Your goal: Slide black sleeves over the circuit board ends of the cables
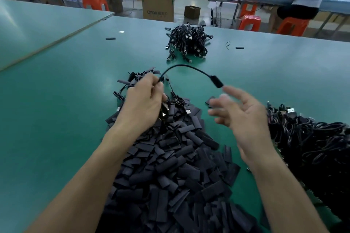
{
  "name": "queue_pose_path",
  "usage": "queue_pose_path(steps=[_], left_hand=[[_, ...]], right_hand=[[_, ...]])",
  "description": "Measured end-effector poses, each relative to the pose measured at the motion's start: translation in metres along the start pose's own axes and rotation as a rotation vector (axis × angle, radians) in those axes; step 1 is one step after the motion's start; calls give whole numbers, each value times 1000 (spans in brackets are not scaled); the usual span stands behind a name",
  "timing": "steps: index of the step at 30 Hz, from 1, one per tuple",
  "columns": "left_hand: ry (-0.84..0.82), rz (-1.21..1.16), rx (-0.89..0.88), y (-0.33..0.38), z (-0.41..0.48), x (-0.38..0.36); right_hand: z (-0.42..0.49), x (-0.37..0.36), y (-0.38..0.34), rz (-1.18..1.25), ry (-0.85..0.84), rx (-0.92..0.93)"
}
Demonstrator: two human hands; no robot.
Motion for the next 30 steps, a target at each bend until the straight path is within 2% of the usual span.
queue_pose_path(steps=[3, 5, 8, 10, 12, 15, 18, 23, 27, 29, 30], left_hand=[[189, -55, 48, -5, 13, 15], [294, 4, 87, -11, 23, 24], [342, 98, 172, -30, 35, 27], [292, 99, 208, -43, 37, 19], [253, 76, 247, -53, 34, 12], [241, 83, 260, -58, 31, 6], [243, 153, 273, -53, 26, 7], [383, 228, 249, -41, 11, 15], [463, 216, 150, -23, 0, 16], [429, 150, 27, -7, -8, 9], [360, 96, -44, 1, -11, 1]], right_hand=[[-6, -5, 11, -457, -176, -59], [-12, -6, 16, -747, -255, -78], [-22, -1, 15, -1124, -197, -58], [-27, 6, 11, -1384, -122, -59], [-32, 14, 11, -1509, -79, -137], [-40, 23, 14, -1567, -73, -236], [-44, 27, 17, -1613, -95, -233], [-38, 34, 6, -1586, -40, -70], [-31, 30, -12, -1433, -5, 74], [-27, 21, -26, -1326, -9, 164], [-25, 14, -34, -1265, -34, 216]])
Point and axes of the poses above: each hand's wrist, its own z-axis towards the middle knuckle, its own x-axis out of the back of the hand, y = z × x, the point moved 6 cm from there along z, towards the middle knuckle, and after that the axes turned 13 degrees about z, right-handed, at the moved point
